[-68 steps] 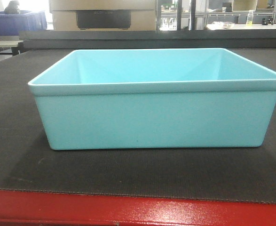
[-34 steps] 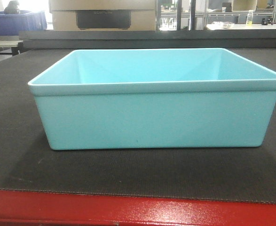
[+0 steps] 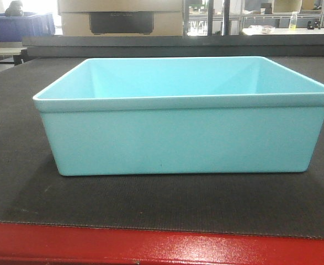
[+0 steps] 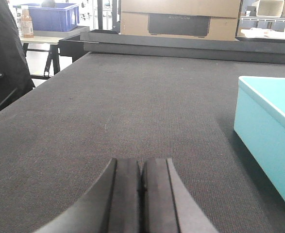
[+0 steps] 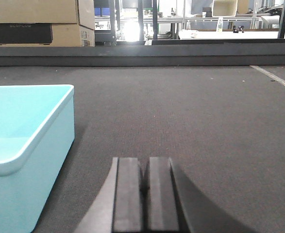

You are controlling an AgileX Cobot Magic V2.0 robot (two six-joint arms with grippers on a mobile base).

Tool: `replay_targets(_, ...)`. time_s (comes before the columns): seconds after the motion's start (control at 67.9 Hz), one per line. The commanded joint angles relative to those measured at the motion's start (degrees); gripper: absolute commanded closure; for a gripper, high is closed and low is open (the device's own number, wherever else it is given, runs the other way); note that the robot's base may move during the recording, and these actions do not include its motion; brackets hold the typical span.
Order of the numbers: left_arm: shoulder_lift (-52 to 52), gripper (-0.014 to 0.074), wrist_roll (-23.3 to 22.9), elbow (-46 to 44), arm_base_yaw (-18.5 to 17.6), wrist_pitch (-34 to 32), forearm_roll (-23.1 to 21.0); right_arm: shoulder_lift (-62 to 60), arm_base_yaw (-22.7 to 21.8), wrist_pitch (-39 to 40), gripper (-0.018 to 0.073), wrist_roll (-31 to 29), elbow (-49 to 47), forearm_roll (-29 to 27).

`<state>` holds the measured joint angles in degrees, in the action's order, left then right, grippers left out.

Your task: Fetch blue bin and place on conveyor start

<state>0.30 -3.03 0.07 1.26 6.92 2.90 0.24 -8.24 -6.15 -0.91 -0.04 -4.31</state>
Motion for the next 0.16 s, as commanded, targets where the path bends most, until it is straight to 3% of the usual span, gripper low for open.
replay_targets(0.0,-0.3,0.0707,0.01,-0.07,0.28,-1.04,-0.17,-0.24,-0.18,1.49,0.0721,-0.47,0.04,-0.21)
replay_targets(0.147,-0.3,0.0707,0.01,-0.07,0.28,-1.04,-0.17,-0.24,-0.18,1.49,0.0721,-0.47,0.04,-0.21)
